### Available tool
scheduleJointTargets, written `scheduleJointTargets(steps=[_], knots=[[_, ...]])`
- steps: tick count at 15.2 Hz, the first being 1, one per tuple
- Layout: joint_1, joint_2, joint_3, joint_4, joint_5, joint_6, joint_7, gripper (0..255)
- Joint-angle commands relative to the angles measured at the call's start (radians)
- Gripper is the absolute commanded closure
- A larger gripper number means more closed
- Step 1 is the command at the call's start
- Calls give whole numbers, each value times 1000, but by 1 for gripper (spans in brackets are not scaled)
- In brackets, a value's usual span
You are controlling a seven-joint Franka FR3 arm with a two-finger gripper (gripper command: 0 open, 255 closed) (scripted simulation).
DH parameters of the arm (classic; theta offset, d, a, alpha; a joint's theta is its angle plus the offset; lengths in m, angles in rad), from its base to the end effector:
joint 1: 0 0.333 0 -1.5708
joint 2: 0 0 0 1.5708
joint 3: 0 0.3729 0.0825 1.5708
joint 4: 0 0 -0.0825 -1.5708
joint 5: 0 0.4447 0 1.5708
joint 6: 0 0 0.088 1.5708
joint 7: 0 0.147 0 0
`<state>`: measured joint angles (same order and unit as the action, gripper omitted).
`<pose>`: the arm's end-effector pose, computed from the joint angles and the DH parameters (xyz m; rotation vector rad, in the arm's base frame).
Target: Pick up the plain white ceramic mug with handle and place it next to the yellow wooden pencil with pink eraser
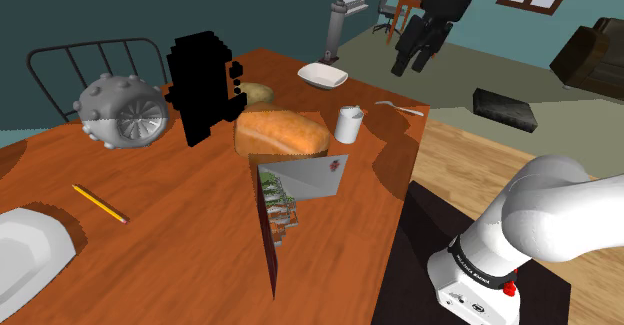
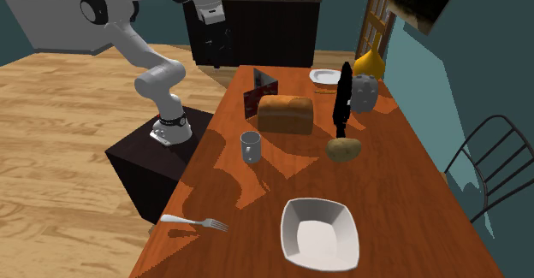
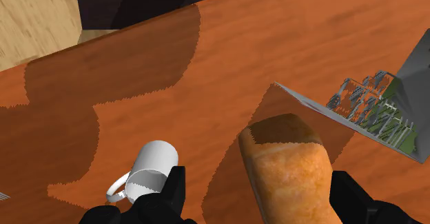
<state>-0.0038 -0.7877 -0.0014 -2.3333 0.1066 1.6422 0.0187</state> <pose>0.3382 0.0130 0.6112 -3.0296 0.0394 -0.1453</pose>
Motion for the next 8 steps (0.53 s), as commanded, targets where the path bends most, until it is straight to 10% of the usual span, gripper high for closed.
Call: scheduleJointTargets(steps=[1,8], knots=[[0,0,0,0,0,0,0,0],[-26,119,4,-118,-42,267,-18,0]])
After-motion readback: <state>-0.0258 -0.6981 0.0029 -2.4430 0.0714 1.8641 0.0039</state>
